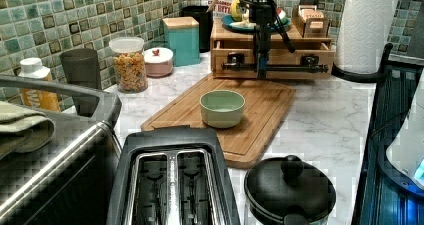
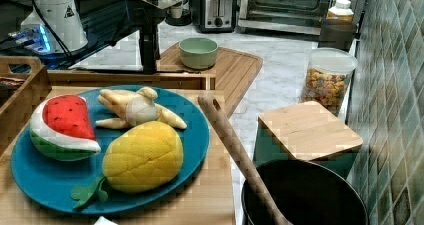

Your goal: Open the drawer.

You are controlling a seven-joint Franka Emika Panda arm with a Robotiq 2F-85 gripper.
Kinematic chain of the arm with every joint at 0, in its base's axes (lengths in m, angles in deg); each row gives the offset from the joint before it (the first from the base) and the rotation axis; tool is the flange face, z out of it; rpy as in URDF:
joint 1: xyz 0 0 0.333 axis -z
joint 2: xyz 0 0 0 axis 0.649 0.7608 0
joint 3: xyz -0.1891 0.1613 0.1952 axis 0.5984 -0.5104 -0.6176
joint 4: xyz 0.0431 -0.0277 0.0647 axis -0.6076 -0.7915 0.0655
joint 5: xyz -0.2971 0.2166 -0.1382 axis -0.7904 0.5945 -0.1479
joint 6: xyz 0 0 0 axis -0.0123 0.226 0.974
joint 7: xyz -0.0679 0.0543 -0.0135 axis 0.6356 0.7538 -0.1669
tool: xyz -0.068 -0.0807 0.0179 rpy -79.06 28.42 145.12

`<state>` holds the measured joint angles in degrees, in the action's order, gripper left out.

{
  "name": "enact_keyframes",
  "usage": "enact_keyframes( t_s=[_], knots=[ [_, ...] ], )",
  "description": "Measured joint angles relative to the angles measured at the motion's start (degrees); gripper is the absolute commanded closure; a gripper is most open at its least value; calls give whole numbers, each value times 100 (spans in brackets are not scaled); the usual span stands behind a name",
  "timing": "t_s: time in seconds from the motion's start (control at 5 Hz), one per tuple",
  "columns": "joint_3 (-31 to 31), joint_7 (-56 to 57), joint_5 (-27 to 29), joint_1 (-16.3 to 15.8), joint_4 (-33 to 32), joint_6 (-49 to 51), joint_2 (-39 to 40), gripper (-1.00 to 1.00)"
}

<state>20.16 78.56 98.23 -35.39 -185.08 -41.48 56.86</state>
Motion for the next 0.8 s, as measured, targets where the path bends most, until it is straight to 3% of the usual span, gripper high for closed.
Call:
enact_keyframes(
  t_s=[0.2, 0.8],
  knots=[
    [-20, -123, 585, -77, -134, -173, 9, -100],
    [-561, -1953, 835, -284, -750, -56, -493, -100]
  ],
)
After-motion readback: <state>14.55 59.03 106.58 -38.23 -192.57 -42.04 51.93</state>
